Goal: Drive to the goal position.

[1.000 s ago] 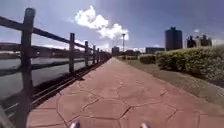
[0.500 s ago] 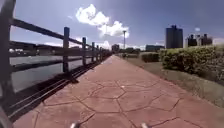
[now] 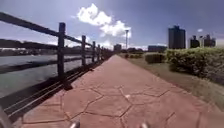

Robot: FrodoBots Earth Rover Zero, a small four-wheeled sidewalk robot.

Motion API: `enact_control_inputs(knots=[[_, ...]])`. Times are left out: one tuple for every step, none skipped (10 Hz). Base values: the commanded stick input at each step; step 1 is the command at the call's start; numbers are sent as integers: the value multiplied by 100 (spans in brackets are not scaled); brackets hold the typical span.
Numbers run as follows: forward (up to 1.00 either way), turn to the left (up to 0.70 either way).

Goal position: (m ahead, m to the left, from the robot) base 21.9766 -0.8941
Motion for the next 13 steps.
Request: enact_control_inputs(knots=[[85, 0], [85, 0], [85, 0], [85, 0], [85, 0], [85, 0], [85, 0], [85, 0], [85, 0], [85, 0], [85, 0], [85, 0], [85, 0]])
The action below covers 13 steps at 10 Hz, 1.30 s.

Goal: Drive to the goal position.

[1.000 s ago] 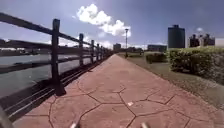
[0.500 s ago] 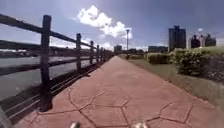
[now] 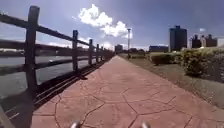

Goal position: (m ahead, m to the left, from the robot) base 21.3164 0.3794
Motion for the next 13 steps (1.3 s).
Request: enact_control_inputs(knots=[[85, 0], [85, 0], [85, 0], [85, 0], [85, -27], [85, -34], [85, -10], [85, 0], [85, 0], [85, 0], [85, 0], [85, 0], [85, -2]])
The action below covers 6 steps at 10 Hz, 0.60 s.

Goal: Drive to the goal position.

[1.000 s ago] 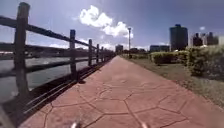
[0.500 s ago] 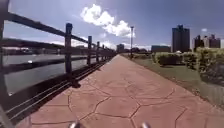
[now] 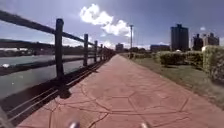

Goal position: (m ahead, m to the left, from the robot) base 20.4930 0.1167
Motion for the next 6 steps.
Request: enact_control_inputs(knots=[[85, -23], [85, -34], [85, -34], [85, -30], [85, 0], [85, 0]])
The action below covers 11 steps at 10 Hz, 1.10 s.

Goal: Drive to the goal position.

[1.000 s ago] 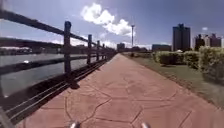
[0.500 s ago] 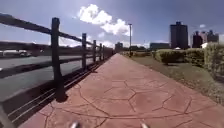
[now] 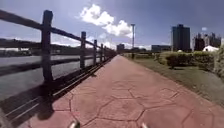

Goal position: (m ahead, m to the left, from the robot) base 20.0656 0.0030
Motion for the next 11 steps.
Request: enact_control_inputs(knots=[[85, 0], [85, 0], [85, 0], [85, 0], [85, 0], [85, -8], [85, -23], [85, -34], [85, -34], [85, -34], [85, -34]])
